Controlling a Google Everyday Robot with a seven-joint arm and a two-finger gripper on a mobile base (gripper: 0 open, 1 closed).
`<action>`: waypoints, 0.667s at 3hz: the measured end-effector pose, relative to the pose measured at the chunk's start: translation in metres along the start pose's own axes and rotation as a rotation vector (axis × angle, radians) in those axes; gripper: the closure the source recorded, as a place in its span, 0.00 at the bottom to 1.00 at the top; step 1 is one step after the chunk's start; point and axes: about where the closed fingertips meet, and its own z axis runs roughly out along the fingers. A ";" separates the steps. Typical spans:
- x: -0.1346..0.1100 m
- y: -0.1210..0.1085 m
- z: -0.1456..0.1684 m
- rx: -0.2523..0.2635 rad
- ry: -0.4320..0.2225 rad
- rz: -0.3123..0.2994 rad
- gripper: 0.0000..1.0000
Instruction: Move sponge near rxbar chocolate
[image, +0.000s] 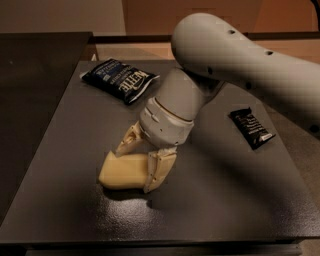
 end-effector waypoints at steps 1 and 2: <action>0.014 -0.013 -0.028 0.070 0.006 0.052 0.88; 0.038 -0.031 -0.070 0.170 0.021 0.122 1.00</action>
Offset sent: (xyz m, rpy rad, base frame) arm 0.1208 -0.0749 0.0701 0.0788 -0.0969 -0.3545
